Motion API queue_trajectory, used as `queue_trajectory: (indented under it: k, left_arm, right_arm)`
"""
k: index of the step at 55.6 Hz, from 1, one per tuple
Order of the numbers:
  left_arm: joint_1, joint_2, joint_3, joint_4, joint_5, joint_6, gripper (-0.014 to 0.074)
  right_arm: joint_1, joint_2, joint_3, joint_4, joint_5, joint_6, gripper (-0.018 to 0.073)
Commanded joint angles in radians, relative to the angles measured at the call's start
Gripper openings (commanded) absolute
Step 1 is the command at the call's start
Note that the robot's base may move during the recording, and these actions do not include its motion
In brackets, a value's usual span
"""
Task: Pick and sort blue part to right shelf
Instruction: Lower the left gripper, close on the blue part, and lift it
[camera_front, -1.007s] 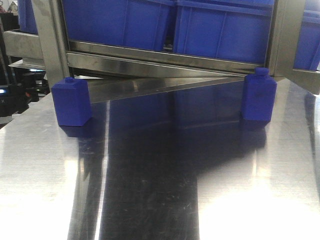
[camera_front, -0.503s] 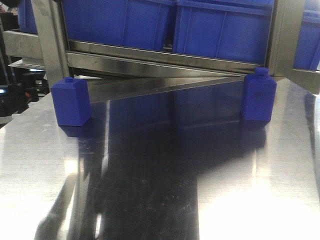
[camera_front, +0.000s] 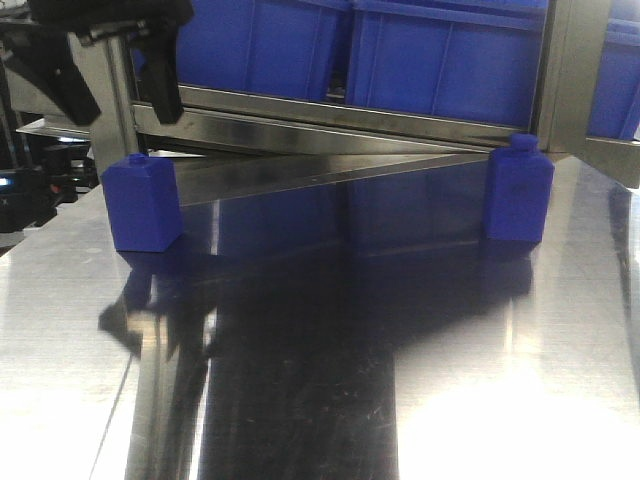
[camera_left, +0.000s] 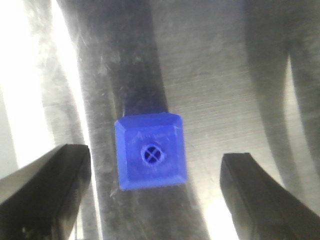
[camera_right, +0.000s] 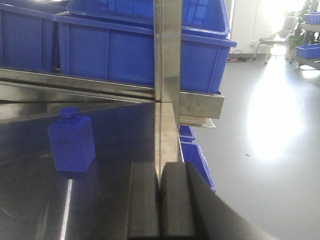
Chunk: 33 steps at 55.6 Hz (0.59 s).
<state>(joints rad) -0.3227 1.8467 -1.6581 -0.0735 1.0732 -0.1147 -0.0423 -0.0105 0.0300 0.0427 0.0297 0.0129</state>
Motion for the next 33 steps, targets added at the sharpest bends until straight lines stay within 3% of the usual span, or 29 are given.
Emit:
queue_trajectory:
  k: [1, 25, 33]
  left_arm:
    - [-0.006, -0.016, -0.034, -0.003, -0.030, -0.011, 0.0577]
    - [-0.006, 0.092, -0.034, -0.003, -0.024, -0.011, 0.0576]
    - [-0.006, 0.118, -0.034, -0.003, -0.007, -0.011, 0.0539]
  right_arm:
    - [-0.005, -0.017, -0.008, 0.001, -0.086, 0.001, 0.0053]
    - [-0.005, -0.017, -0.008, 0.001, -0.086, 0.001, 0.0053]
    - [-0.005, -0.017, -0.008, 0.001, -0.086, 0.001, 0.0053]
